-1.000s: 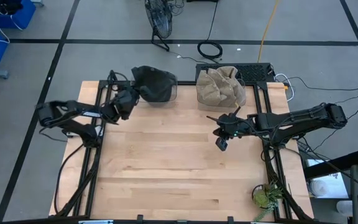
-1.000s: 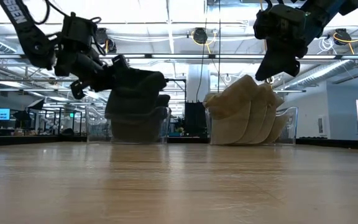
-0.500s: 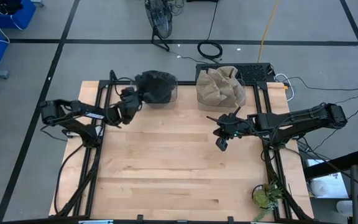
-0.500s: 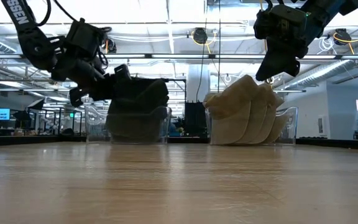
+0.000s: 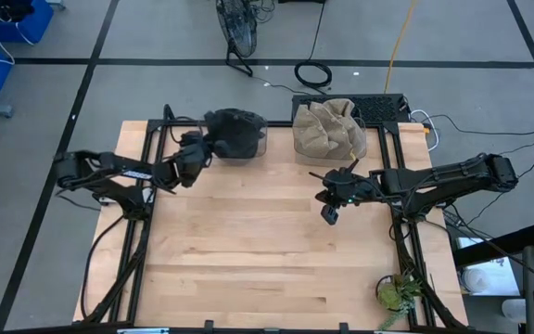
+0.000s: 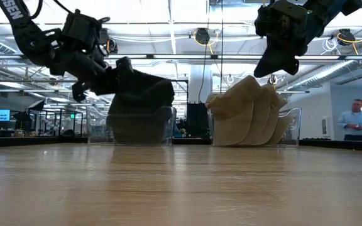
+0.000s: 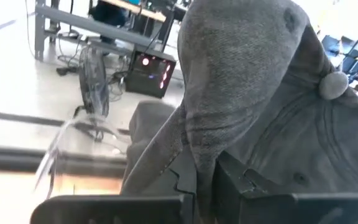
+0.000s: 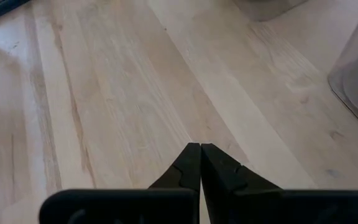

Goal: Pick & Place hat
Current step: Put the black cap into the left transparent bin, then return to Home Position

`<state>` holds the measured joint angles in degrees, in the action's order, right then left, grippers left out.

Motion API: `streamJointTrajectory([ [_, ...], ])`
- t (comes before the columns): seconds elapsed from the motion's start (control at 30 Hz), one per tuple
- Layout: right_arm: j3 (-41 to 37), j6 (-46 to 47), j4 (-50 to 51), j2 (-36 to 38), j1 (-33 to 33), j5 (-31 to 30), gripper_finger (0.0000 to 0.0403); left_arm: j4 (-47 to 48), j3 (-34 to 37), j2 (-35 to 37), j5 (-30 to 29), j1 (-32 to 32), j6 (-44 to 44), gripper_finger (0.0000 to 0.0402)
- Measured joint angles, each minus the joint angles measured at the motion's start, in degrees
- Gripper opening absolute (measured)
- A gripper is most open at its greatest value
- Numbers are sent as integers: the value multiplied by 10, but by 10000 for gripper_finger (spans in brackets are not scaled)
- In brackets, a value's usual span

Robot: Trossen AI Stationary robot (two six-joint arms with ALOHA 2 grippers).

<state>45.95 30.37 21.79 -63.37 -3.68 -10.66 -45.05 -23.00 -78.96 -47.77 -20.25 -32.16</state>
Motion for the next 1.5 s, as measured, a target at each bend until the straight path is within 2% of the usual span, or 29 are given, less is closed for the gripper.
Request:
streamJointTrajectory([
  [0.1,0,0,-3,0,0,1,0,4,0,22,0,0,27,49],
  [0.27,0,4,-8,0,0,2,0,8,0,42,-1,0,50,104],
  [0.5,0,3,-9,0,0,2,0,63,0,41,-1,0,0,181],
  [0.73,0,-13,-11,0,0,2,0,55,0,41,2,2,6,233],
  [0.87,0,-30,-24,0,0,2,0,57,0,55,10,9,34,237],
  [1.1,0,-57,-35,0,0,2,0,76,0,114,10,13,62,216],
  [1.5,0,-94,-35,0,0,2,0,102,0,209,12,44,66,211],
])
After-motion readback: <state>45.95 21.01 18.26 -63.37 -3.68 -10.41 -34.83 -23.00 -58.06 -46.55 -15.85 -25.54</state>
